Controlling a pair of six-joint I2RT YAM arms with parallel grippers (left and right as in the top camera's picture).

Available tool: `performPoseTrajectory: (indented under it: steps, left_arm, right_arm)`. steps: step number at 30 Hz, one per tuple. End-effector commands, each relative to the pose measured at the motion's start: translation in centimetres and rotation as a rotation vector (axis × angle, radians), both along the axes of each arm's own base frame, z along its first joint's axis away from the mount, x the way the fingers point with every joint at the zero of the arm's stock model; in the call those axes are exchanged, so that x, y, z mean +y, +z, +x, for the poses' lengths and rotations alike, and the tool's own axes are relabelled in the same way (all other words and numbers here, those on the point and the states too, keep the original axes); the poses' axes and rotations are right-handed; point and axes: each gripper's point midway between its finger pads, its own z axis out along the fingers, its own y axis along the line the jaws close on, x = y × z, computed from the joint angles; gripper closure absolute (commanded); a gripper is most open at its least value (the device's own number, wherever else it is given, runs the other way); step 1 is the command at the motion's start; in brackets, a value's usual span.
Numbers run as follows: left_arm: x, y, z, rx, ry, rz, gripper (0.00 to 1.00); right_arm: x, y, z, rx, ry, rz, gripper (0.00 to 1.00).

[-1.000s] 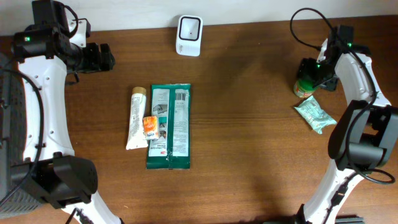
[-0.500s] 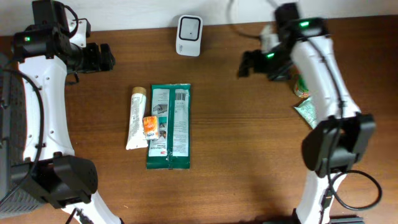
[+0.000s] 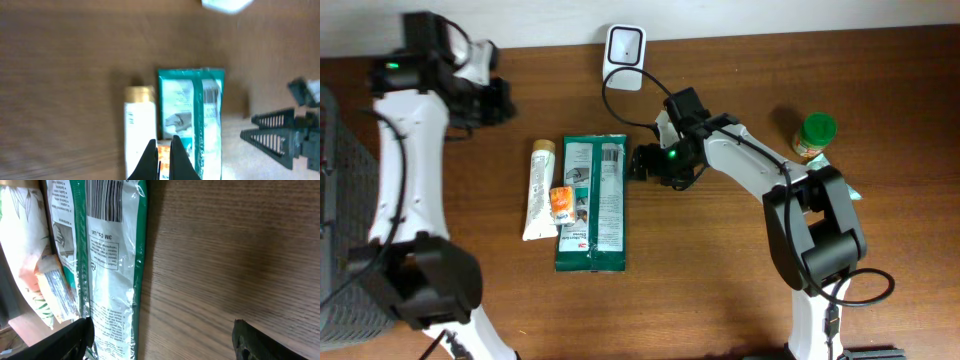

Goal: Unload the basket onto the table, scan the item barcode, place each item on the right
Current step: 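Grasp the green packet with the right gripper, left gripper assisting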

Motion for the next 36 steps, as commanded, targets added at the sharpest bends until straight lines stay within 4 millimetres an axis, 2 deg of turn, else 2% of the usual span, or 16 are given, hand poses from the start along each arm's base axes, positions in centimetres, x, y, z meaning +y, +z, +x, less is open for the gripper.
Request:
performPoseTrajectory:
  steps: [1,2,5,11,15,18,21,25,28,30,32,36]
  left_arm:
    - [-4.8,-7.8,-2.0,0.199,-0.097,-0.041,1.00]
    - [-6.1,-9.8,-2.6,0.239,-0.125,-0.052,1.00]
    - [-8.3,-13.1,-3.4,0.295,-0.170,-0.076,1.00]
    - [-8.3,-17.7,-4.5,0.324,-0.132,-0.080,1.00]
    - [-7.1,-20.8,-5.1,0.381,-0.083,-0.022,1.00]
    - [-6.7,-21.3,-5.4,0.392,-0.078,0.002,1.00]
    - [-6.3,-21.8,-5.9,0.409,-0.071,0.004,1.00]
    - [-6.3,-21.9,-6.0,0.410,-0.071,0.003,1.00]
    - [-6.3,-21.9,-6.0,0.410,-0.071,0.003,1.00]
    - [-6.4,-21.9,-6.0,0.410,-0.071,0.000,1.00]
    - [-6.4,-21.9,-6.0,0.410,-0.071,-0.001,1.00]
    - [-6.5,-21.9,-6.0,0.414,-0.062,-0.010,1.00]
  right_arm:
    - [-1.0,0.6,0.4,0.005,-0.028,0.020,0.15]
    - [-0.9,0.7,0.4,0.009,-0.026,0.026,0.15]
    - [-0.8,0.7,0.3,0.011,-0.022,0.032,0.15]
    - [-0.7,0.8,0.2,0.015,-0.022,0.035,0.14]
    - [-0.2,1.1,-0.4,0.043,-0.006,0.076,0.15]
    - [0.3,1.5,-2.2,0.126,0.013,0.119,0.15]
    - [1.0,1.0,-3.9,0.169,0.040,0.107,0.15]
    - [4.8,-0.9,-7.4,0.225,0.072,0.145,0.16]
    - [7.0,-2.3,-9.1,0.260,0.034,0.187,0.22]
    - [8.1,-3.3,-9.5,0.266,-0.024,0.211,0.31]
    - [8.0,-3.7,-9.1,0.259,-0.063,0.199,0.34]
    - [9.2,-2.6,-5.9,0.094,-0.079,0.246,0.35]
